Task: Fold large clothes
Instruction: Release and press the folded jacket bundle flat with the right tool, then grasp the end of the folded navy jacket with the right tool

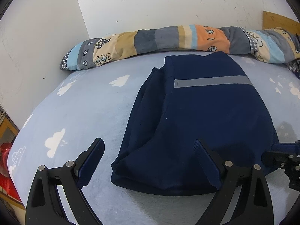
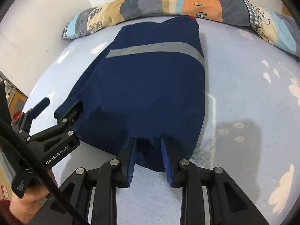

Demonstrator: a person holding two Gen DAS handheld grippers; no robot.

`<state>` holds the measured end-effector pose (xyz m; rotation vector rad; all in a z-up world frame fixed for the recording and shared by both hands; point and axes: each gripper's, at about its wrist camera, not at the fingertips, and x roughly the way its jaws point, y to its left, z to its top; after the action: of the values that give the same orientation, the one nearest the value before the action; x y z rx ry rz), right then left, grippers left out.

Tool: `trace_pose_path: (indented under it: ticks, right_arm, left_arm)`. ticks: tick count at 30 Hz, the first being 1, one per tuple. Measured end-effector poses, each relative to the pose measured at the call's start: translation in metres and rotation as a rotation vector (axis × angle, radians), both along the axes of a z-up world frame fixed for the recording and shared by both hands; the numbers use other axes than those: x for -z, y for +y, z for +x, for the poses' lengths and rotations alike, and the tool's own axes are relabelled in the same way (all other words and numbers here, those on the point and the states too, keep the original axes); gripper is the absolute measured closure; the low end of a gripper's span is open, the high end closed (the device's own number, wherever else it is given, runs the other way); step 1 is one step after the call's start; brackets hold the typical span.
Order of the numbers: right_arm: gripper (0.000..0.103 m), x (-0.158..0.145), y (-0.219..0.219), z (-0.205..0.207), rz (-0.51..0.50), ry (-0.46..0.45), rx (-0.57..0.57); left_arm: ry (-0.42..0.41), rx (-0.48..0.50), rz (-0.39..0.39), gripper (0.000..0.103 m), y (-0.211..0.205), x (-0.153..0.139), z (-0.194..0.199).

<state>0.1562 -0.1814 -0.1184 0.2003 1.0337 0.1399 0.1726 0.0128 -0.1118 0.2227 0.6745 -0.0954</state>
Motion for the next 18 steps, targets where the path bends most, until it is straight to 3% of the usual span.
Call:
trace_pose_path:
  ticks: [7, 10, 18]
  right_arm:
    - [0.066, -0.005, -0.001, 0.0, 0.029, -0.002, -0.005]
    - [0.066, -0.016, -0.004, -0.003, 0.055, -0.042, 0.002]
    - [0.066, -0.028, -0.006, -0.001, -0.014, -0.104, 0.028]
  left_arm:
    - [-0.024, 0.0, 0.0, 0.007, 0.001, -0.003, -0.002]
    - [-0.026, 0.005, 0.007, 0.007, 0.001, -0.003, -0.002]
    - [-0.05, 0.019, 0.013, 0.007, -0.001, -0.007, -0.005]
